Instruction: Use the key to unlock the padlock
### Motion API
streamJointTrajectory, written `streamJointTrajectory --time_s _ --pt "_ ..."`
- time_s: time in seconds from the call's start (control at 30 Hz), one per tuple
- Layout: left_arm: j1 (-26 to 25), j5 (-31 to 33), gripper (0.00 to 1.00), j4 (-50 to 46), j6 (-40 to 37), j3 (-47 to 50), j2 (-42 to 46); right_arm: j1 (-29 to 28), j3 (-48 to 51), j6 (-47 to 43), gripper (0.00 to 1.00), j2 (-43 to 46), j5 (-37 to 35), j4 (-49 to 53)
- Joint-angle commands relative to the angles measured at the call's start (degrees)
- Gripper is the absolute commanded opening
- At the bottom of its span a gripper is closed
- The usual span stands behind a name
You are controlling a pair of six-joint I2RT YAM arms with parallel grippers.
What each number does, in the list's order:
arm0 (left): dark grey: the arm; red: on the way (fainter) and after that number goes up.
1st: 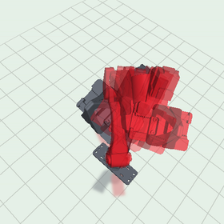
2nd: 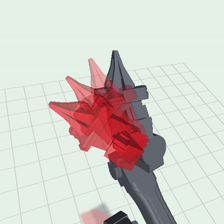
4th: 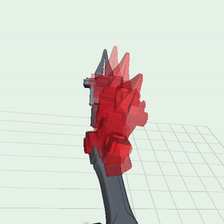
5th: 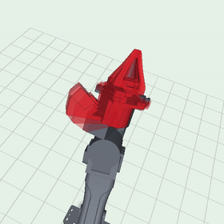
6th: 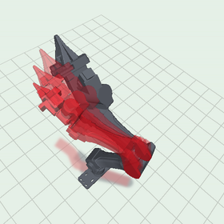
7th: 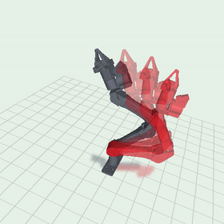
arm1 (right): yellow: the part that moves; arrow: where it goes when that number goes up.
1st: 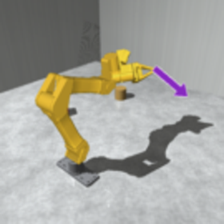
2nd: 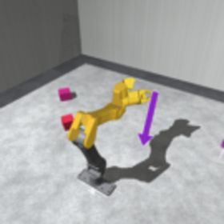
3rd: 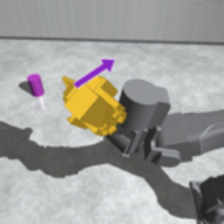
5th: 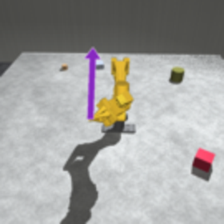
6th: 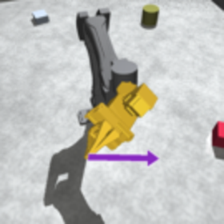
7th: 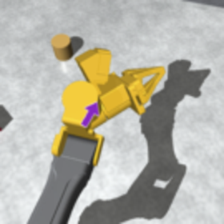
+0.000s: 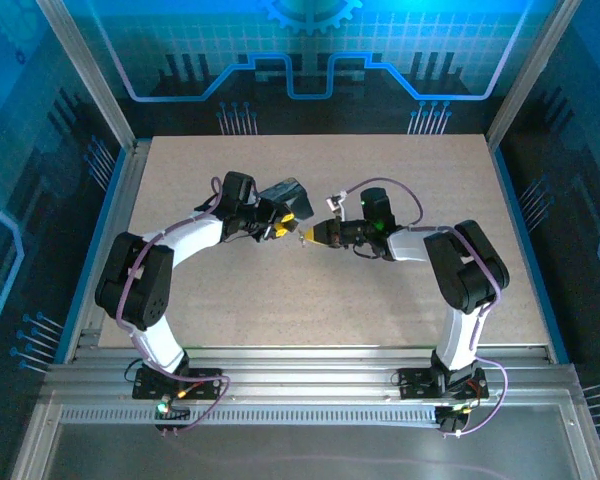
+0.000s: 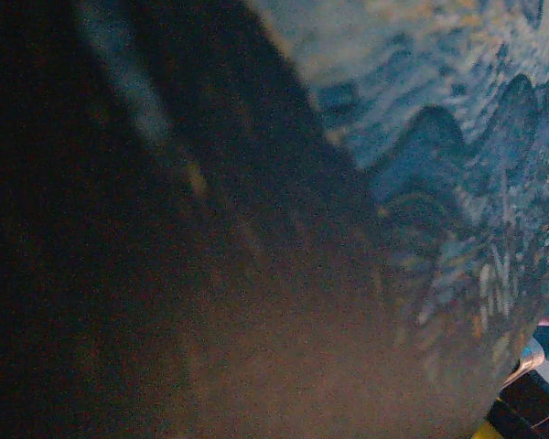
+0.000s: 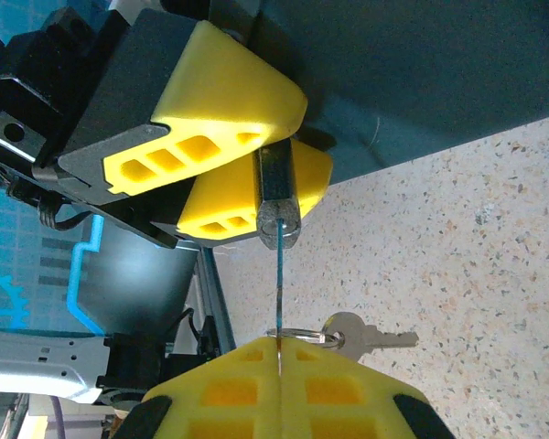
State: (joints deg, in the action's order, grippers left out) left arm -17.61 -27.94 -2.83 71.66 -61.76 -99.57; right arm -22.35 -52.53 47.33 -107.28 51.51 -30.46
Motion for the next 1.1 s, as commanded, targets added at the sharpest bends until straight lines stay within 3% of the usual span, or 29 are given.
streamJointTrajectory --time_s 0.0,0.2,0.67,0.83,0.93,1.07 --pt "0.09 -3.35 0.0 -2.33 -0.33 -1.44 1.14 0.29 -1.91 -0.72 0.0 -0.58 0.05 -1.61" --pt "0.06 -2.94 0.0 -1.57 1.08 -0.79 1.3 0.25 -1.76 0.96 0.0 -1.02 0.33 -3.45" --pt "0.12 -2.68 0.0 -0.2 2.69 0.06 1.74 0.2 -1.54 4.12 0.13 -2.17 0.19 -6.69" --pt "0.12 -2.63 0.0 -0.35 2.74 0.16 1.73 0.21 -1.71 4.39 0.08 -2.16 0.43 -7.14" --pt "0.24 -0.08 0.0 -5.66 -1.43 -1.82 1.96 1.0 -0.99 2.87 0.11 -1.36 0.16 -4.5" --pt "0.16 6.83 0.0 -16.05 -10.27 -6.17 0.93 1.69 -0.77 -4.35 0.17 1.5 -0.4 6.56"
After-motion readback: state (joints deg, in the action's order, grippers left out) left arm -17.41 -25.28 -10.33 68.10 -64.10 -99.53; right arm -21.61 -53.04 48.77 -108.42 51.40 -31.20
